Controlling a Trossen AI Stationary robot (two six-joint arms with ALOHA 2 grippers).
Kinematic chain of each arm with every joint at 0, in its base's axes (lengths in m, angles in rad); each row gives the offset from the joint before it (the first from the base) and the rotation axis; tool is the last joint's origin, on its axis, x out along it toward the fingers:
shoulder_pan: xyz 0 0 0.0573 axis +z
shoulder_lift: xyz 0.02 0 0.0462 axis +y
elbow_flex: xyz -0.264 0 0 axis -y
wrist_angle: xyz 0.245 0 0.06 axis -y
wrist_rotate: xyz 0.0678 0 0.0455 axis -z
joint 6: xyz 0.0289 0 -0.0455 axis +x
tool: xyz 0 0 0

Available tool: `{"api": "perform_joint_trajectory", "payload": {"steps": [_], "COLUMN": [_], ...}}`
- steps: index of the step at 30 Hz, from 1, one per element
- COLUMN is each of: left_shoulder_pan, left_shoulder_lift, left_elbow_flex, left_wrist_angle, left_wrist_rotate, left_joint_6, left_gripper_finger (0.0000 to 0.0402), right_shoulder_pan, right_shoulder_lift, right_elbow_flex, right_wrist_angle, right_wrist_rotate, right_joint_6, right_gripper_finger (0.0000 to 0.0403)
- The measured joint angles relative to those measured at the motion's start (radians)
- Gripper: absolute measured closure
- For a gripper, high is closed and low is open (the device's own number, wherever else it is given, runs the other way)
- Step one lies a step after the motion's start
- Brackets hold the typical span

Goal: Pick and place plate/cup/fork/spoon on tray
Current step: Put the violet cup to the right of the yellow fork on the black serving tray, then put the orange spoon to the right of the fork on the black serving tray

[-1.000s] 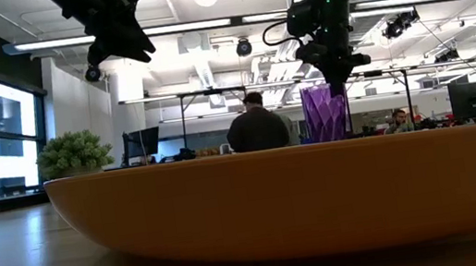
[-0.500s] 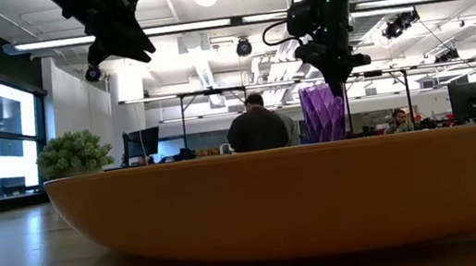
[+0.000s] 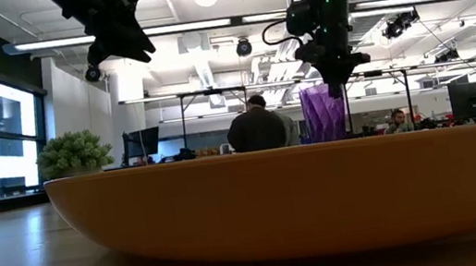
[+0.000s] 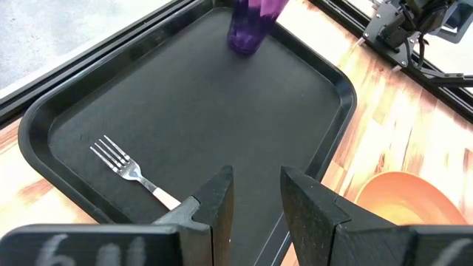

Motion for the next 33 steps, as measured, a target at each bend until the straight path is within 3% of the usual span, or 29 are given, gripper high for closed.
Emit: {"api": "perform_joint_trajectory", "payload": {"steps": [11,20,26,33], "left_shoulder_pan": [0.000,0.000,-0.002,-0.002], "left_shoulder_lift": [0.000,0.000,0.000,0.000], "left_elbow_flex": [0.000,0.000,0.000,0.000], "left_wrist_angle": [0.000,-0.005,-0.043,-0.189], "left_wrist_rotate": [0.000,0.000,0.012,0.023], "left_joint_6": [0.000,-0.051,-0.128,-0.250], "left_gripper_finger": [0.0298,0.0298,0.0298,0.0298], "right_shoulder_pan": [0.000,0.021,0.096,0.259], "right_shoulder_lift": [0.000,0.000,0.000,-0.003], "right_elbow_flex": [0.163,0.338,0.447,0.490], "right_wrist_angle": [-0.088,-0.223,-0.353,-0.407], "right_wrist_rotate": [0.043,0.013,0.011,0.042], "right_joint_6": [-0.001,0.026,0.090,0.210], "right_gripper_finger": [0.0322,0.0322,0.0322,0.0322]}}
